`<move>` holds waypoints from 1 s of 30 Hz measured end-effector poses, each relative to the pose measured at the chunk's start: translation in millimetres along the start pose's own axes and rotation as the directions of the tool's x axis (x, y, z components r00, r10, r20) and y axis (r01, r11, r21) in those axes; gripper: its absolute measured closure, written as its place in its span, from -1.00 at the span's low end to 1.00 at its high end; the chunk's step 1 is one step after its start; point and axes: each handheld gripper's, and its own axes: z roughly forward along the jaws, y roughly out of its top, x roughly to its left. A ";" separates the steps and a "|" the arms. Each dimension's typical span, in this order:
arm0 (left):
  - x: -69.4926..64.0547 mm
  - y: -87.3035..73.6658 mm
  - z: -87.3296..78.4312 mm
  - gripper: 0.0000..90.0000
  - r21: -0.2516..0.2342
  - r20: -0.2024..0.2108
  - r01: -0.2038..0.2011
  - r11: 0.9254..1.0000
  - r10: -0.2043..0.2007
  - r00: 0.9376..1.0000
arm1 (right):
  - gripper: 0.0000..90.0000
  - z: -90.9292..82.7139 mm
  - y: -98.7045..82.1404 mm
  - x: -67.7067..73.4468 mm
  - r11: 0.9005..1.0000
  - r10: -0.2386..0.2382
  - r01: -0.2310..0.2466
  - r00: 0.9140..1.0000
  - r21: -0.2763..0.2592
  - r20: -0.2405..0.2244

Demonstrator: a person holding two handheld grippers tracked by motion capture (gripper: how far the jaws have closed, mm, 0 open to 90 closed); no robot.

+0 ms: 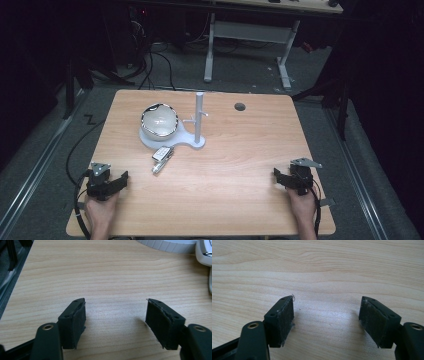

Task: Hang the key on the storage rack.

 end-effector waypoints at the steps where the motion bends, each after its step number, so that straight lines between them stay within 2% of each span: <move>1: -1.0 1.4 -2.4 -0.24 -0.012 0.008 0.000 1.000 0.000 1.000 | -0.37 0.0 0.0 0.0 1.000 0.000 0.000 1.000 0.000 0.000; 8: -2.3 6.7 -6.7 -0.28 -0.025 0.035 -0.014 1.000 0.015 0.999 | -0.37 0.0 0.0 0.0 1.000 0.000 0.000 1.000 0.000 0.000; 11: -5.7 9.8 -11.0 -0.28 -0.036 0.061 -0.023 0.999 0.026 0.998 | -0.37 0.0 0.0 0.0 1.000 0.000 0.000 1.000 0.000 0.000; 13: -7.6 11.1 -12.6 -0.20 -0.025 0.085 -0.012 1.000 0.014 0.996 | -0.37 0.0 0.0 0.0 1.000 0.000 0.000 1.000 0.000 0.000; 16: -8.9 12.0 -14.1 -0.19 -0.033 0.084 -0.018 0.999 0.021 0.996 | -0.37 0.0 0.0 0.0 1.000 0.000 0.000 1.000 0.000 0.000; 21: -14.9 18.1 -15.6 -0.25 -0.051 0.108 -0.026 0.998 0.032 0.994 | -0.37 0.0 0.0 0.0 1.000 0.000 0.000 1.000 0.000 0.000; 22: -20.2 21.8 -15.8 -0.26 -0.058 0.118 -0.049 0.997 0.056 0.991 | -0.37 0.0 0.0 0.0 1.000 0.000 0.000 1.000 0.000 0.000; 24: -22.6 23.9 -15.5 -0.26 -0.059 0.127 -0.059 0.997 0.066 0.990 | -0.37 0.0 0.0 0.0 1.000 0.000 0.000 1.000 0.000 0.000; 25: -27.6 28.4 -14.6 -0.30 -0.069 0.148 -0.068 0.995 0.077 0.986 | -0.37 0.0 0.0 0.0 1.000 0.000 0.000 1.000 0.000 0.000; 26: -27.6 28.4 -14.6 -0.32 -0.069 0.148 -0.068 0.995 0.077 0.986 | -0.37 0.0 0.0 0.0 1.000 0.000 0.000 1.000 0.000 0.000; 27: -31.9 31.6 -14.1 -0.32 -0.084 0.169 -0.072 0.994 0.086 0.982 | -0.37 0.1 0.1 0.0 1.000 0.000 0.000 1.000 0.000 0.000; 30: -39.5 36.7 -8.9 -0.35 -0.077 0.185 -0.094 0.993 0.107 0.977 | -0.37 0.0 0.0 0.0 1.000 0.000 0.000 1.000 0.000 0.000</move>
